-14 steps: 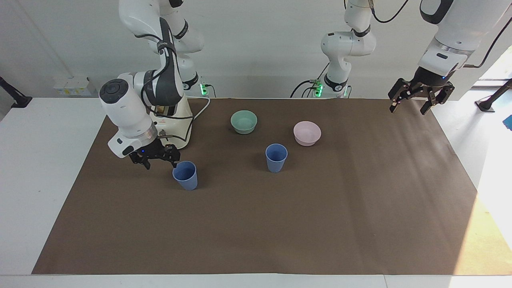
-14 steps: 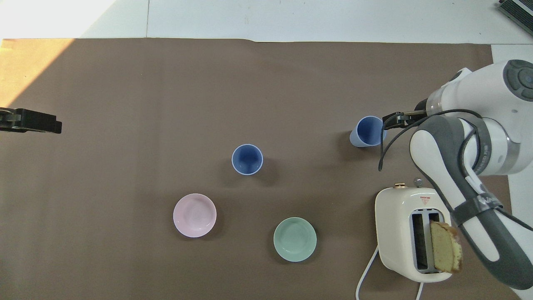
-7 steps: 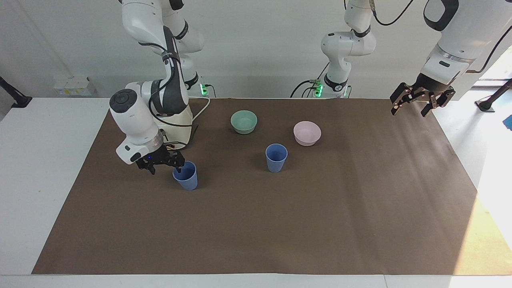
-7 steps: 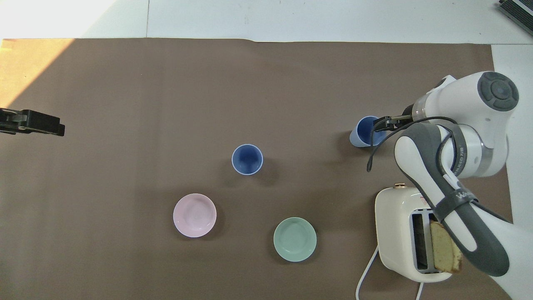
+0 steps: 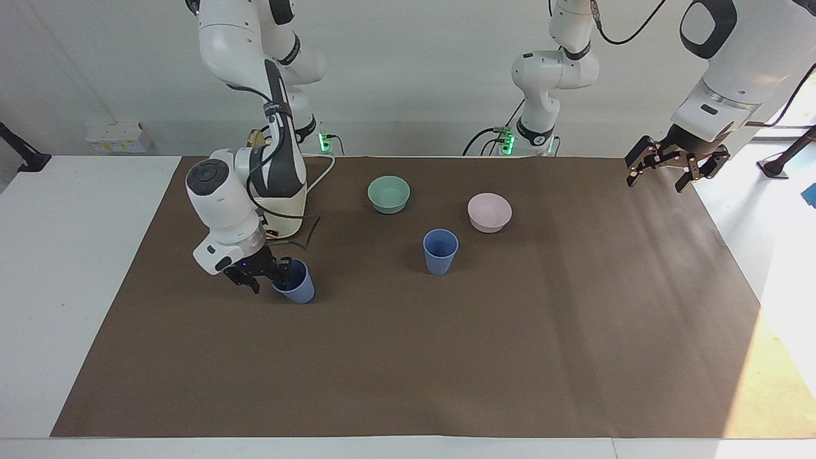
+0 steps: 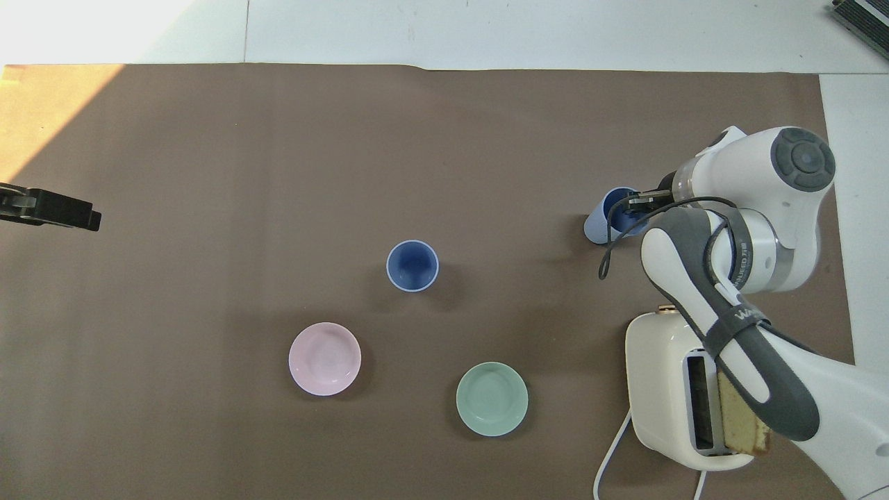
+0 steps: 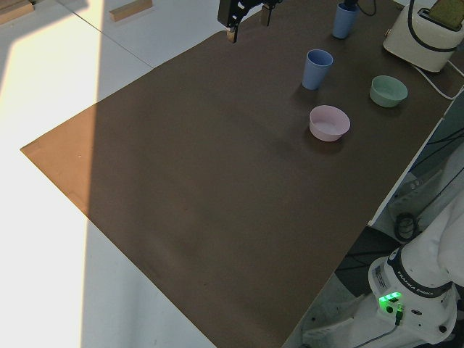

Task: Stack blue cups with both arms
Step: 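Grasp the second blue cup with the right gripper and lift it, then carry the held cup with the right gripper over the center cup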

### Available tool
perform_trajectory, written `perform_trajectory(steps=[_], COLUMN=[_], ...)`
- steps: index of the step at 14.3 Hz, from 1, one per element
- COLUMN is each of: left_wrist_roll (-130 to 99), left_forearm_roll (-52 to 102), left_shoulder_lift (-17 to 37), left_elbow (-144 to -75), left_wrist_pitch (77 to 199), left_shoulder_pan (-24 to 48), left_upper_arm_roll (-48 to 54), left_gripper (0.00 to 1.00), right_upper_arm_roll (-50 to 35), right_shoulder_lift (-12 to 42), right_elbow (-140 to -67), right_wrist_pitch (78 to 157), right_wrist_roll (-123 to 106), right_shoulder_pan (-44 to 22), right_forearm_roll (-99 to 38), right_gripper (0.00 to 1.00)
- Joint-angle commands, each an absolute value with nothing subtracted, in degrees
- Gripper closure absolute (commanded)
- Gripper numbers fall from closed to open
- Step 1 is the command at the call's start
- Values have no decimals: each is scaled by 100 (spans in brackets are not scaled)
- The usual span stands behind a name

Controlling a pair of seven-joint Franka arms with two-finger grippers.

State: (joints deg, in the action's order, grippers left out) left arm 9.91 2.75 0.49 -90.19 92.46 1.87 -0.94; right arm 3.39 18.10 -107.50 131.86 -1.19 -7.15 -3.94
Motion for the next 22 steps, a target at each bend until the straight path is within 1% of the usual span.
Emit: perform_trajectory(steps=[1, 3, 6, 10, 12, 15, 22], left_wrist_roll=[1046, 1046, 1046, 1046, 1046, 1046, 1046], left_forearm_roll=[185, 193, 185, 185, 185, 185, 185], left_shoulder_lift=[62, 53, 53, 53, 53, 53, 53], left_elbow=[-8912, -8912, -8912, -8912, -8912, -8921, -8912], left_wrist_pitch=[9105, 9097, 9097, 9097, 9097, 9088, 9097], left_shoulder_pan=[123, 123, 114, 123, 123, 123, 123], left_upper_arm_roll=[-18, -18, -18, -18, -18, -18, -18], left_gripper=[0, 0, 0, 0, 0, 0, 0], right_upper_arm_roll=[334, 325, 316, -96, -132, -106, -123], right_shoulder_lift=[1898, 1872, 1819, 1679, 1679, 1696, 1828], right_elbow=[-10582, -10565, -10214, -9424, -9011, -8833, -8376], right_wrist_pitch=[13140, 13009, 12448, 11525, 11137, 11135, 11197], right_wrist_roll=[-35, -35, 87, 1227, 1712, 2274, 2987], right_shoulder_pan=[-826, -887, -940, -1010, -1308, -1993, -2811], right_forearm_roll=[-536, -536, -545, -580, -466, -134, 52], right_gripper=[100, 100, 100, 100, 100, 100, 100])
